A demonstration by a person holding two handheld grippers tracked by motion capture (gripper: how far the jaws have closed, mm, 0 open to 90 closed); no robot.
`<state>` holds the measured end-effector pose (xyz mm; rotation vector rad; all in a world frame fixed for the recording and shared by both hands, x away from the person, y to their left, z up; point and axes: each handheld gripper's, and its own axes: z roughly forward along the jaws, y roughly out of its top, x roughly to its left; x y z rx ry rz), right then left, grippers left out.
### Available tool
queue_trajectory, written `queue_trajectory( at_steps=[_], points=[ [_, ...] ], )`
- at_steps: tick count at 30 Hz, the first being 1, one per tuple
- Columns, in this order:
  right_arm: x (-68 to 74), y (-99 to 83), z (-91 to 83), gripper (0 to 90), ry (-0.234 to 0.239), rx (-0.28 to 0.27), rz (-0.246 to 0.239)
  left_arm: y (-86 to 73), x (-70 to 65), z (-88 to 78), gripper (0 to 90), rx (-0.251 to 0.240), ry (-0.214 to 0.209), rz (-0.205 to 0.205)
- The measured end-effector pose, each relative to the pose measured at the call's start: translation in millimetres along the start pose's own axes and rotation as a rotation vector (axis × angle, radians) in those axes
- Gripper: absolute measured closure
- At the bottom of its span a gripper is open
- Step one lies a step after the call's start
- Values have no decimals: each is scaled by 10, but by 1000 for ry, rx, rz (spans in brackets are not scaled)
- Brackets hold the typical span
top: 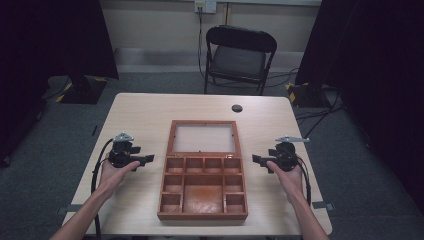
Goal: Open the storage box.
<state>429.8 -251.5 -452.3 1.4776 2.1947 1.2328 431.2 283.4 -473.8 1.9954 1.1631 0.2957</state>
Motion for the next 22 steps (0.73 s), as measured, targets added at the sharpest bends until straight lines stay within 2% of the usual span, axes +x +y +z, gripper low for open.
queue_trajectory(
  at_steps=[1,4,7,8,9,10,11,13,14,15,16,17,19,20,21,22],
  points=[
    [-31,-74,-96,154,-4,-9,25,-33,-5,-20,230,15,8,18],
    [-57,-168,-176,157,-17,2,37,-142,-10,-90,228,45,48,62],
    [-105,-385,-279,158,-83,45,13,-222,-6,-139,215,52,66,59],
    [-105,-385,-279,158,-83,45,13,-247,-20,-152,215,57,69,37],
    [-113,-446,-289,158,-103,62,7,-281,-42,-170,220,54,67,16],
    [-123,-507,-294,159,-132,77,-8,-319,-79,-185,221,75,77,35],
    [-140,-572,-291,159,-158,93,-14,-352,-112,-180,220,87,91,72],
    [-195,-634,-283,158,-178,101,1,-387,-115,-152,216,97,81,67],
    [-209,-651,-275,151,-208,101,-13,-402,-126,-138,198,82,106,72],
    [-221,-658,-269,147,-235,102,-40,-412,-129,-125,189,84,136,109],
    [-231,-670,-262,145,-256,88,-44,-418,-125,-112,177,78,149,129],
    [-241,-676,-255,142,-265,79,-44,-429,-105,-101,144,67,146,114],
    [-235,-699,-224,107,-322,72,-72,-462,-60,-54,54,28,160,101],
    [-239,-718,-217,93,-325,52,-71,-457,-55,-50,14,36,163,95],
    [-252,-738,-208,90,-318,29,-78,-456,-59,-45,12,33,166,90],
    [-253,-736,-208,90,-320,30,-76,-456,-60,-45,10,33,167,90]
  ],
)
